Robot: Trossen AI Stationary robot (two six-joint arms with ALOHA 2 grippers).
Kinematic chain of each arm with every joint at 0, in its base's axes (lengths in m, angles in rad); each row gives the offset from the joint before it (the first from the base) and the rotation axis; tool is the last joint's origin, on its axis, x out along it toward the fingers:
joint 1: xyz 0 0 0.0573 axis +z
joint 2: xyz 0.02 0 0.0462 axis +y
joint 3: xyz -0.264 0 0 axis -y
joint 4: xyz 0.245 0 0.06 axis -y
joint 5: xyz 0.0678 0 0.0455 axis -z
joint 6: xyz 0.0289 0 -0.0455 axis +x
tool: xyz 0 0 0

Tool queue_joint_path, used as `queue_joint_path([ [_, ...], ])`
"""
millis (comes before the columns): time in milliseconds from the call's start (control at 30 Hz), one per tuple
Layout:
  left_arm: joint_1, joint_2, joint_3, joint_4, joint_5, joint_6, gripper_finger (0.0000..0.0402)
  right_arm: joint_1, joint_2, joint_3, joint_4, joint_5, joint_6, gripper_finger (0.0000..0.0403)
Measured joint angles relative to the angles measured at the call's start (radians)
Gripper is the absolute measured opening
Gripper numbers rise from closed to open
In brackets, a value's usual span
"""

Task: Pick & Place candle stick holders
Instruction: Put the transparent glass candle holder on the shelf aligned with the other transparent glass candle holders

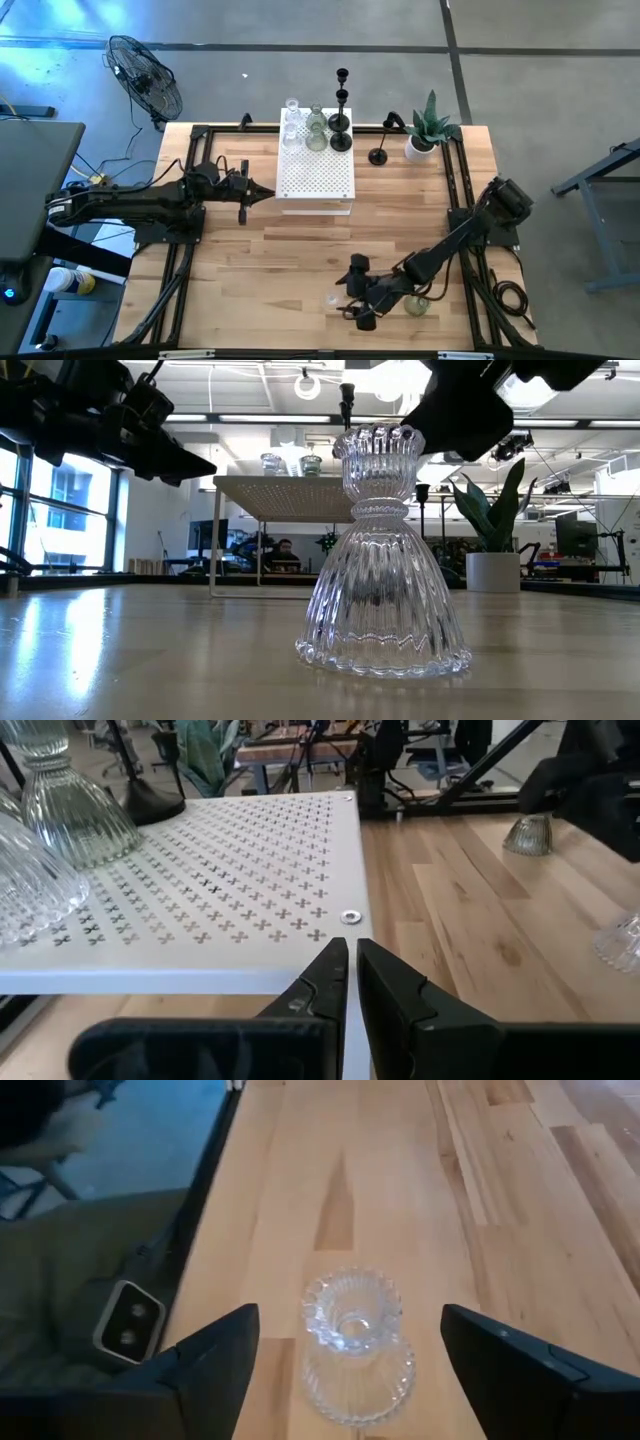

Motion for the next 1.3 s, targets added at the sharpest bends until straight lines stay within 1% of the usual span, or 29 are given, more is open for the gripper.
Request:
queue_joint_path([
  [100,0.000,0.000,0.000,-0.015,0.000,-0.009,0.0024,-0.009,0.029,0.002,0.019,0.013,-0.047,0.0306],
  [267,0.000,0.000,0.000,-0.023,0.000,-0.039,0.0024,-0.035,0.082,0.002,0.114,-0.057,-0.149,0.0307],
  [367,0.000,0.000,0.000,-0.022,0.000,-0.052,0.0024,-0.053,0.102,0.002,0.116,-0.070,-0.149,0.0298],
  [433,0.000,0.000,0.000,-0.022,0.000,-0.055,0.0024,-0.057,0.110,0.001,0.120,-0.081,-0.149,0.0279],
  [500,0.000,0.000,0.000,-0.022,0.000,-0.055,0.0024,-0.057,0.111,0.001,0.123,-0.082,-0.153,0.0249],
  [600,0.000,0.000,0.000,-0.021,-0.008,-0.055,0.0024,-0.055,0.111,0.001,0.140,-0.089,-0.168,0.0189],
  [667,0.000,0.000,0.000,-0.021,-0.010,-0.055,0.0023,-0.055,0.111,0.001,0.154,-0.117,-0.176,0.0152],
  [700,0.000,0.000,0.000,-0.021,-0.010,-0.055,0.0024,-0.055,0.111,0.000,0.171,-0.132,-0.176,0.0146],
  [800,0.000,0.000,0.000,-0.021,-0.010,-0.055,0.0023,-0.060,0.096,0.000,0.215,-0.168,-0.200,0.0146],
  [933,0.000,0.000,0.000,-0.021,-0.010,-0.058,0.0023,-0.079,0.035,0.001,0.201,-0.161,-0.192,0.0146],
  [1000,0.000,0.000,0.000,-0.021,-0.010,-0.066,0.0024,-0.104,0.000,0.030,0.145,-0.132,-0.191,0.0146],
  [1067,0.000,0.000,0.000,-0.020,-0.012,-0.070,0.0023,-0.141,-0.029,0.105,0.036,-0.103,-0.203,0.0147],
  [1200,0.000,0.000,0.000,-0.020,-0.020,-0.070,0.0023,-0.234,-0.027,0.340,-0.280,-0.042,-0.264,0.0154],
  [1300,0.000,0.000,0.000,-0.020,-0.023,-0.070,0.0023,-0.328,-0.002,0.499,-0.412,0.040,-0.271,0.0153],
])
